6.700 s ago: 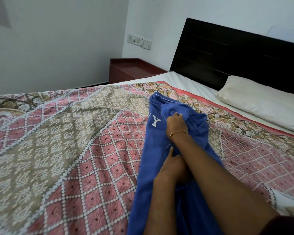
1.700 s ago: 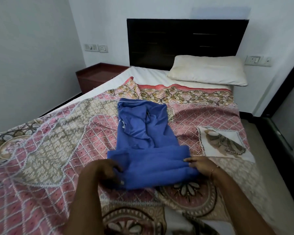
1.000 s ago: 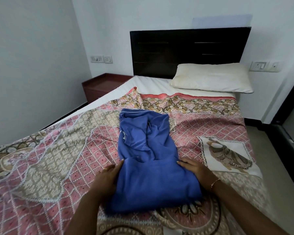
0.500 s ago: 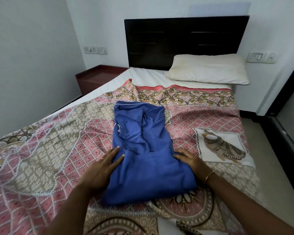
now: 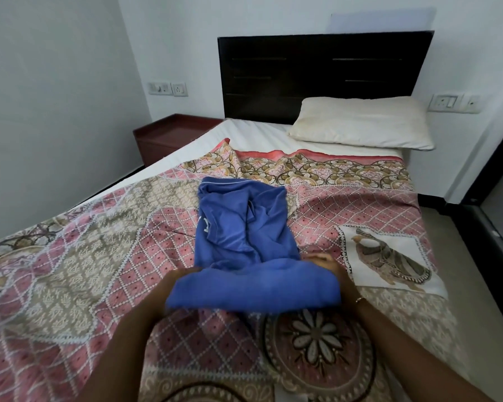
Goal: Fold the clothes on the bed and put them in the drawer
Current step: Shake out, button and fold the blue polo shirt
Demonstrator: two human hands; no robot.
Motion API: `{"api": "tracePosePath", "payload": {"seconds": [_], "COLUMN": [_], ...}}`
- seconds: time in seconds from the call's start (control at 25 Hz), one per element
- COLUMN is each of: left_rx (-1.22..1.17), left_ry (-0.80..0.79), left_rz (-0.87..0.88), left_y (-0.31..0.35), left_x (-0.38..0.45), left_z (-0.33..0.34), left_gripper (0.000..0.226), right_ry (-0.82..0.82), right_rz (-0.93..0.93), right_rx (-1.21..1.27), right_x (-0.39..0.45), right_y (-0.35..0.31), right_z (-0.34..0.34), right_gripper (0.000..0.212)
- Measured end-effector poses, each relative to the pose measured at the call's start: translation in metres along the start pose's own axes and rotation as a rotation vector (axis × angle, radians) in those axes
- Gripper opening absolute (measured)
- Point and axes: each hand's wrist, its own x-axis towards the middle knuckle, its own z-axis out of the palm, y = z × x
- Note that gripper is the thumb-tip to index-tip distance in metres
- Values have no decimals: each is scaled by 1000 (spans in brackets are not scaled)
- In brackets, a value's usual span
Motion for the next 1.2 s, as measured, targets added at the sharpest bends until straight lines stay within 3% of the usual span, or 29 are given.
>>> {"api": "tracePosePath", "payload": {"seconds": [0.08, 0.16, 0.24, 0.4, 0.56, 0.64, 0.76, 0.88, 1.0, 1.08, 1.2], "left_rx": [-279, -489, -531, -476, -169, -178, -344, -263, -146, -80, -138], "left_ry": [13, 5, 48, 109, 136, 175, 152, 122, 218, 238, 195], "left_rz": [-214, -381, -395, -485, -353, -270, -239, -265, -270, -226, -240], "left_y": [28, 8, 0, -21, -22, -24, -30, -28, -17, -16, -24], "left_x": [5, 37, 46, 61, 67, 69, 66, 64, 69, 75, 84], "left_z": [-22, -23, -18, 8, 10, 15, 18, 24, 28, 32, 27], "left_gripper": [33, 21, 15, 41, 20, 5, 12, 25, 39, 31, 32], "right_ry": [30, 91, 152, 252, 290, 301, 321, 261, 269, 261, 245], "right_rz": [108, 128, 157, 346, 311, 321, 331, 298, 183, 112, 145], "right_rx": [111, 155, 146, 49, -118, -149, -202, -433, -473, -405, -395], "right_x": [6, 23, 43, 61, 61, 58, 46, 36, 33, 37, 44], "right_y": [-22, -41, -52, -28, -25, -26, -30, -33, -36, -34, -35], "right_z": [-1, 3, 12, 38, 36, 36, 38, 40, 41, 39, 26], "right_gripper": [17, 22, 11, 33, 30, 25, 23, 23, 44, 38, 24]}}
